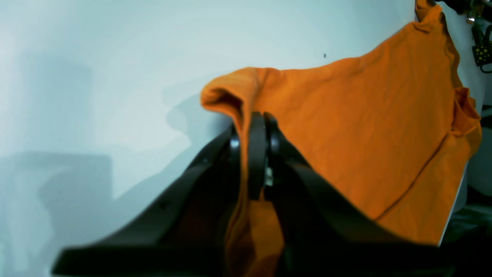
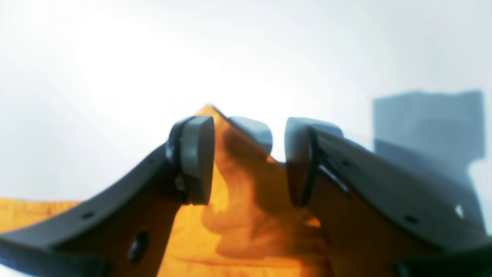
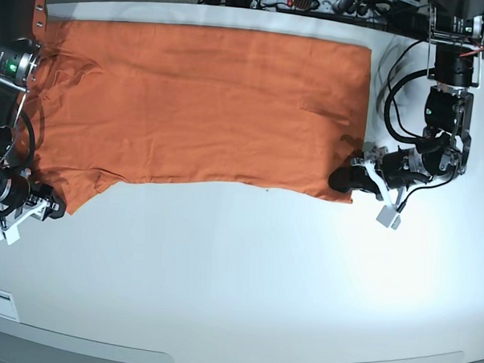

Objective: Fold the T-shirt properly
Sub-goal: 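Move both grippers to the hem corners and grasp them, then fold the hem edge over toward the shoulders with both grippers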

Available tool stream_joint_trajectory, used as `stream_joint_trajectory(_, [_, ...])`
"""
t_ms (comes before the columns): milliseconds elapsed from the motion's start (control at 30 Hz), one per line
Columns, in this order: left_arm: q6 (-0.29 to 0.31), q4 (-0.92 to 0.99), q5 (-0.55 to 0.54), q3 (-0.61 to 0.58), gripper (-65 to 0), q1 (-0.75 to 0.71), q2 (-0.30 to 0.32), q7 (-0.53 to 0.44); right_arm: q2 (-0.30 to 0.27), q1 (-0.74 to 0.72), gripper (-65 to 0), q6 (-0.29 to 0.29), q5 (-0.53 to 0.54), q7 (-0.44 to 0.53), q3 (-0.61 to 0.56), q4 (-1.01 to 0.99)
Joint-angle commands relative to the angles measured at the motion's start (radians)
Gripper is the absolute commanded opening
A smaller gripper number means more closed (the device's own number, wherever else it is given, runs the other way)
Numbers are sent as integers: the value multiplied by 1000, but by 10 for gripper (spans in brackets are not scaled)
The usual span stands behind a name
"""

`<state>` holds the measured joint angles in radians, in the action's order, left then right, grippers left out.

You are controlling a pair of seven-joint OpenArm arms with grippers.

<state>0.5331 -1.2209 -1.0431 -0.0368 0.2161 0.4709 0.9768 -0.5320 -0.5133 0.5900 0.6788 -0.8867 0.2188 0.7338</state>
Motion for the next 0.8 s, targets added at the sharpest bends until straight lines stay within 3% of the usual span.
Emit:
stream_joint_trajectory(0, [-1, -8, 13, 6, -650, 14, 16, 11, -20, -27, -337, 18, 6, 7, 3, 9])
stream_joint_trajectory(133, [-1, -8, 13, 6, -650, 14, 16, 11, -20, -21, -337, 42, 15, -2, 2, 9])
stream_joint_trajectory(300, [-1, -8, 13, 6, -650, 15, 16, 11, -17, -5, -337, 108, 154, -101, 2, 10])
stream_joint_trajectory(433, [-1, -8, 13, 6, -650, 14, 16, 11, -17, -5, -340, 108, 207, -151, 2, 10])
stream_joint_trajectory(500, [0, -8, 13, 6, -650, 15, 16, 11, -17, -5, -409, 108, 208, -150, 2, 10])
stream_joint_trajectory(600, [6, -8, 13, 6, -650, 21, 16, 8, -17, -6, -635, 108, 209, -143, 2, 10])
stream_joint_trajectory(767, [29, -8, 29, 6, -650, 60, 16, -16, -17, -8, -650, 108, 207, -75, 2, 10])
